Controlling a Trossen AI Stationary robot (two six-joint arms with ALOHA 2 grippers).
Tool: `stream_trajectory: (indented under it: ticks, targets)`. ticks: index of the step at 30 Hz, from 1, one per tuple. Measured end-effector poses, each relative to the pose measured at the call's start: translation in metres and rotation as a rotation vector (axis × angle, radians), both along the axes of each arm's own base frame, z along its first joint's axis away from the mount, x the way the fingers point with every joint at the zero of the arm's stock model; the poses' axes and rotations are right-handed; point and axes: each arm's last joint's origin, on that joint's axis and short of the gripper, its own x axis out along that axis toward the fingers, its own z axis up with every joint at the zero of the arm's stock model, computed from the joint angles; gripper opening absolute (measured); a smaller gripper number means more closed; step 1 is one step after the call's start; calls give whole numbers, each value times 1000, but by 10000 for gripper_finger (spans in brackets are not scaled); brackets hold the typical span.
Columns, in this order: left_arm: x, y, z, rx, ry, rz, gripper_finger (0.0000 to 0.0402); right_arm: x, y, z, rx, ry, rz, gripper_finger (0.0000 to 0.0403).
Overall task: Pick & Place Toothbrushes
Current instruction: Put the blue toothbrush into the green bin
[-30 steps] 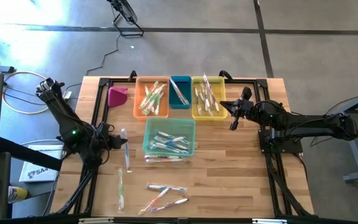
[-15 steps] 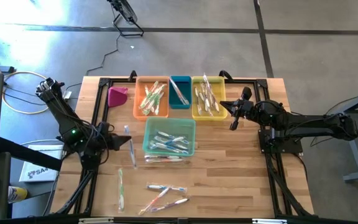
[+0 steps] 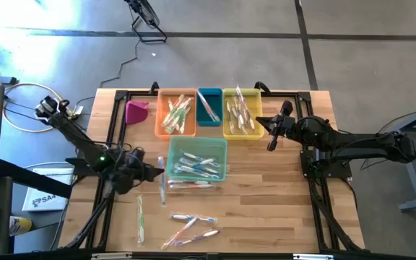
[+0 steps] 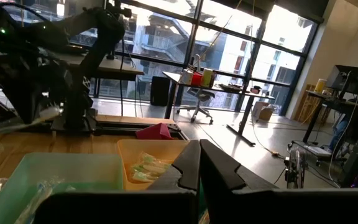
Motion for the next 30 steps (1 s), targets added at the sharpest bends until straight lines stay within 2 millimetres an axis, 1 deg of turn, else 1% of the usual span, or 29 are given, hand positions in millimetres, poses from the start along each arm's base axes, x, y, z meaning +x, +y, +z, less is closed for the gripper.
stream_trajectory:
  ticks: [2,3,7,11,18,21,24,27,30]
  targets:
    - [7,5,-5,23,-11,-27,1,0,0,0,0,0,0,2]
    - [12,7,-4,28,-28,-54,1,0,0,0,0,0,0,2]
    - [28,19,11,66,-124,-165,1,0,0,0,0,0,0,2]
    - [42,38,20,151,-192,-194,1,0,0,1,-2,-7,0,2]
    - [49,80,13,199,-91,-221,1,0,0,0,-1,-5,0,2]
    - [51,93,14,253,-90,-244,1,0,0,0,-1,-6,0,2]
    - [54,103,18,297,-79,-270,1,0,0,0,-1,-6,0,2]
    - [62,109,30,360,-87,-308,1,0,0,1,-2,-11,0,2]
    - [72,113,38,407,-5,-338,1,0,0,1,-3,-13,0,2]
